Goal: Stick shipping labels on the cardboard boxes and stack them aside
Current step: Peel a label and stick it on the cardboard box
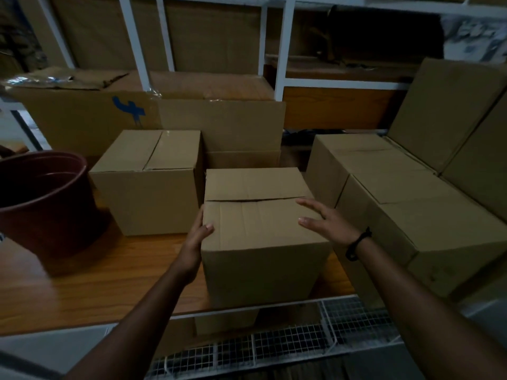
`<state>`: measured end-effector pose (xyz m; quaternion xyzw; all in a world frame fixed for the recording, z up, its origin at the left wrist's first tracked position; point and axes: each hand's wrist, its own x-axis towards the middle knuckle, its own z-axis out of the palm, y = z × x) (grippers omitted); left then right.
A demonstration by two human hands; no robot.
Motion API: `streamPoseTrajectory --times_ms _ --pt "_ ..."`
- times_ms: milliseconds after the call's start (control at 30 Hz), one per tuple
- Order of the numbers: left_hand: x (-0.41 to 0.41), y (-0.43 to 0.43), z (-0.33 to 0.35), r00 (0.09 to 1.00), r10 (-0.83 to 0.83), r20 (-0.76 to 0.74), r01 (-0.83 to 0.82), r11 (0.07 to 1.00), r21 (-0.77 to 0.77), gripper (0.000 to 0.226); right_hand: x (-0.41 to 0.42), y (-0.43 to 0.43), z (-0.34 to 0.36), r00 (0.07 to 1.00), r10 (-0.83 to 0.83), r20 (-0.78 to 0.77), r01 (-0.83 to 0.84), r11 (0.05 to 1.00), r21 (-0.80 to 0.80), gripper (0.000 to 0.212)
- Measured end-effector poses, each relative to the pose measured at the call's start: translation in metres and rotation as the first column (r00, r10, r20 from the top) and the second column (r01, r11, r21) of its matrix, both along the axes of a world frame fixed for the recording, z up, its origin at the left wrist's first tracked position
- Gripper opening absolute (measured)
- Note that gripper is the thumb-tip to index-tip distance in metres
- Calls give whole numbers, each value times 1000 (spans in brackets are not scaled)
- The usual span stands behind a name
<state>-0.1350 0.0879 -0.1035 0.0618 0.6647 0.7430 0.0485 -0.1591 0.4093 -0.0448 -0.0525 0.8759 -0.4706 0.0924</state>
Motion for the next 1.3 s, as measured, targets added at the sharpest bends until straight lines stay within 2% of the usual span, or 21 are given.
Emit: streamPoseTrajectory --times_ms 233,433,633,733,800,867,933,1000,1133,1300 --pt "-5 -5 15 999 -50 14 51 997 -66 78 -7 2 4 999 33 9 -34 998 51 55" --pt "-5 2 20 1000 -16 8 16 995 -102 84 -2 4 4 999 23 -27 -22 999 46 55" --pt "-11 -5 30 996 -41 79 55 982 -183 70 -8 7 9 999 50 3 -50 982 180 55" --pt "-29 -3 45 991 57 118 -29 974 -226 46 -26 3 24 999 27 -43 -21 990 140 52" --pt "-44 -1 54 979 150 137 -112 961 -254 57 -41 -2 33 998 8 -65 1 990 144 57" --pt "-55 4 62 978 182 100 -145 943 -299 69 -55 -6 36 999 -6 -39 13 983 184 63" --pt "-64 8 63 987 136 85 -107 953 -283 74 -62 -11 32 999 -29 30 22 978 208 70" --pt "-68 11 61 992 91 82 -64 956 -286 75 -62 -15 24 996 -61 68 50 988 149 76" --pt "-62 13 62 993 114 26 -98 935 -339 71 -56 -14 13 995 -98 -31 100 994 42 81" --pt "-43 24 67 968 195 -157 -228 945 -235 70 -37 -3 28 971 -143 -190 143 990 -10 82"
